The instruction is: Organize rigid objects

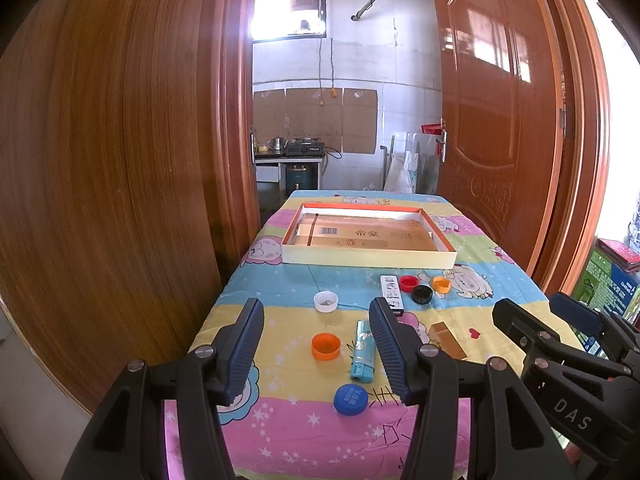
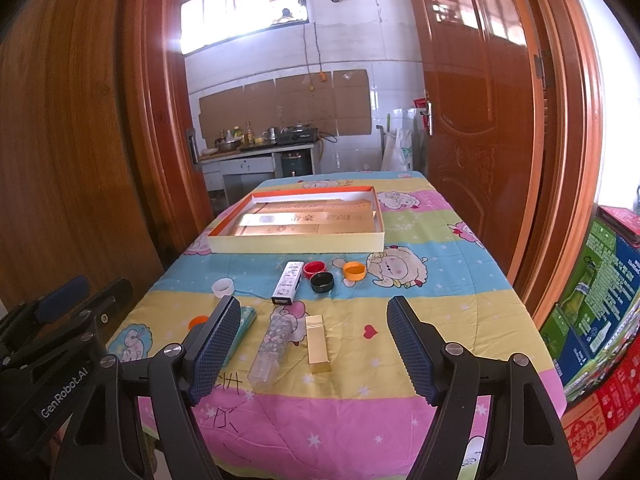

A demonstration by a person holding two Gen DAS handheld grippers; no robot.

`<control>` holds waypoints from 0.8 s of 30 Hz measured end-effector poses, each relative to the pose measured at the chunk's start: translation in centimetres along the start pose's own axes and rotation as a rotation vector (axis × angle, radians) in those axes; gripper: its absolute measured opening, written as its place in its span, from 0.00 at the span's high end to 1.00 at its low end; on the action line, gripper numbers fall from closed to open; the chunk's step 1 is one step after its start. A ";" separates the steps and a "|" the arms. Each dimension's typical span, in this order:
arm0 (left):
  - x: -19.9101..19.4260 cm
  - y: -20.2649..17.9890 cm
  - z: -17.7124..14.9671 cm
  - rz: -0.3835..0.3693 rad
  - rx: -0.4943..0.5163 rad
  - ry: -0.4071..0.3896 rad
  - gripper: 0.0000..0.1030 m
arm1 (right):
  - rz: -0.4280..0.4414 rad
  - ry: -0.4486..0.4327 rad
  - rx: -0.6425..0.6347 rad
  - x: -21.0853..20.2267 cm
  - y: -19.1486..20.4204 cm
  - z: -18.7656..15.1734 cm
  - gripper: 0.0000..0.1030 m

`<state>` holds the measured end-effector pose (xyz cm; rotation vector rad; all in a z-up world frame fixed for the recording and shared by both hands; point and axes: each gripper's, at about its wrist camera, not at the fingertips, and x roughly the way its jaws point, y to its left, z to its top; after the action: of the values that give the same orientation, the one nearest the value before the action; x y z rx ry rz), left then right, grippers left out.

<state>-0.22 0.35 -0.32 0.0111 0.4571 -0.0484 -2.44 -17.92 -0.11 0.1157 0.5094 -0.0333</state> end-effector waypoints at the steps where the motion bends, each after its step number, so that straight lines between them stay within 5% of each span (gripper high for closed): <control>1: 0.0 0.0 0.0 0.000 0.000 0.000 0.46 | 0.000 0.000 0.000 0.0 0.0 0.0 0.25; 24: 0.4 -0.1 -0.2 -0.004 0.008 0.025 0.46 | 0.014 0.017 0.015 0.4 -0.9 -0.5 0.25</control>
<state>-0.01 0.19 -0.66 0.0185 0.4819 -0.0536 -2.43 -18.78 -0.84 0.1345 0.5259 -0.0228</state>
